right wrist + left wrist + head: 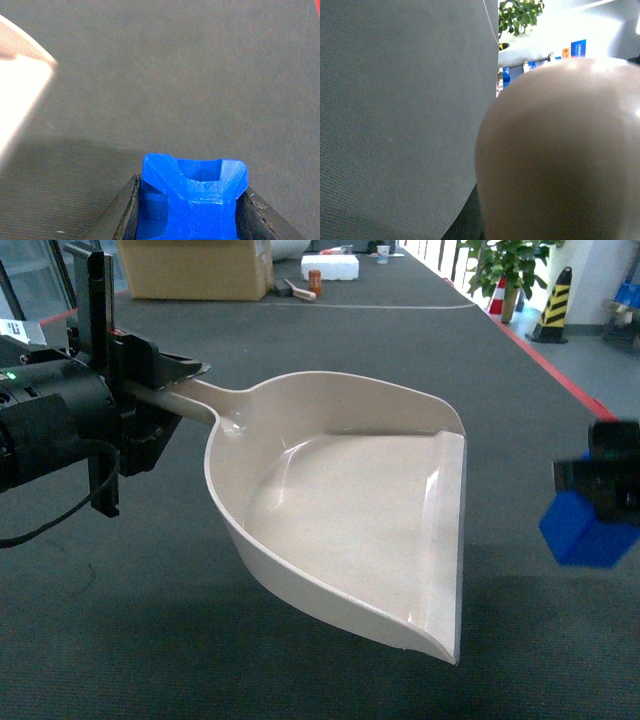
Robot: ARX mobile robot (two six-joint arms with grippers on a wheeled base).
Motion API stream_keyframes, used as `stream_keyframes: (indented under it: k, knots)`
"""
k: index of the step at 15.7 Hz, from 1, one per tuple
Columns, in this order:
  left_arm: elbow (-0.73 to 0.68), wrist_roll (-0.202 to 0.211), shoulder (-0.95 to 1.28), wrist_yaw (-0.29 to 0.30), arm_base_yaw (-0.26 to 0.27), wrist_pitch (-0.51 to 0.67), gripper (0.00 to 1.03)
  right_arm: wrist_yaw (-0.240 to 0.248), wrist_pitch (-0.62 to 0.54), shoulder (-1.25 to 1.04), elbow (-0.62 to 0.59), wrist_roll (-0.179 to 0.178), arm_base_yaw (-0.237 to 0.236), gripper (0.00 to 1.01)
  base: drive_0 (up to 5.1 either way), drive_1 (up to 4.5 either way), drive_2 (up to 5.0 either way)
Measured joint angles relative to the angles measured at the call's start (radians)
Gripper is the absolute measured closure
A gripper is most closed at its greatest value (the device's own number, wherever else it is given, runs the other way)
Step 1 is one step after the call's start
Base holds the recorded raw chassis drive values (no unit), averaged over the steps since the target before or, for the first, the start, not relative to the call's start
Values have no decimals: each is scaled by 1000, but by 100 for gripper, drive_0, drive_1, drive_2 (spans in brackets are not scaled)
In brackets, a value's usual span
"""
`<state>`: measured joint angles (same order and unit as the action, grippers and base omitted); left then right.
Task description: Place part in tray to right shelf
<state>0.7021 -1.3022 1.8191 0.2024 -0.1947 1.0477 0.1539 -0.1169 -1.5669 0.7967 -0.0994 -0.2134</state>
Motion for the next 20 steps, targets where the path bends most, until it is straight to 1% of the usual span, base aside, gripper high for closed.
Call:
stream_keyframes:
  k: [2,3,4,5,6,7,8,9,10,11,12,13,14,15,16,17,18,20]
  knots:
    - [0,0,0,0,0,0,85,-3,11,53,21,-3,-37,55,0,0,0]
    - [0,0,0,0,0,-1,85,-9,12,90,60,-7,-90,55,0,0,0]
    - [0,0,0,0,0,0,85,0,5,85,136,-14,-194,55,0,0,0]
    - [0,0,0,0,0,0,85,37,-29,-48,248,-23,-346,55,0,0,0]
    - [0,0,0,0,0,0,85,100,-87,-173,331,18,-426,38,0,0,0]
    - [0,1,1,-3,2,-2,85,178,-237,-112,281,96,-432,7,0,0,0]
    - [0,1,1,-1,2,-3,85,240,-325,59,129,159,-377,3,0,0,0]
    - [0,1,1,0,2,-3,85,286,-352,167,16,182,-355,3,0,0,0]
    - [0,1,2,-1,2,-3,85,289,-347,276,-93,199,-344,3,0,0,0]
    - [0,2,2,-2,2,-3,85,289,-336,356,-169,205,-323,3,0,0,0]
    - [0,1,2,2,2,0,85,320,-324,462,-279,206,-251,3,0,0,0]
    - [0,1,2,1,2,-1,85,331,-290,546,-362,203,-195,3,0,0,0]
    - [0,2,3,-2,2,-4,85,357,-237,658,-460,192,-148,3,0,0,0]
    - [0,1,3,-3,2,-3,85,352,-191,788,-552,179,-123,3,0,0,0]
    - [0,1,3,1,0,-2,85,339,-91,965,-628,144,-122,3,0,0,0]
    - [0,1,3,0,-1,-3,85,336,-68,1083,-657,129,-126,3,0,0,0]
    - [0,1,3,0,-1,-3,85,335,-85,1113,-643,116,-127,3,498,-238,-238]
    - [0,1,3,2,5,-4,85,328,-78,1101,-639,113,-127,3,489,-245,-245]
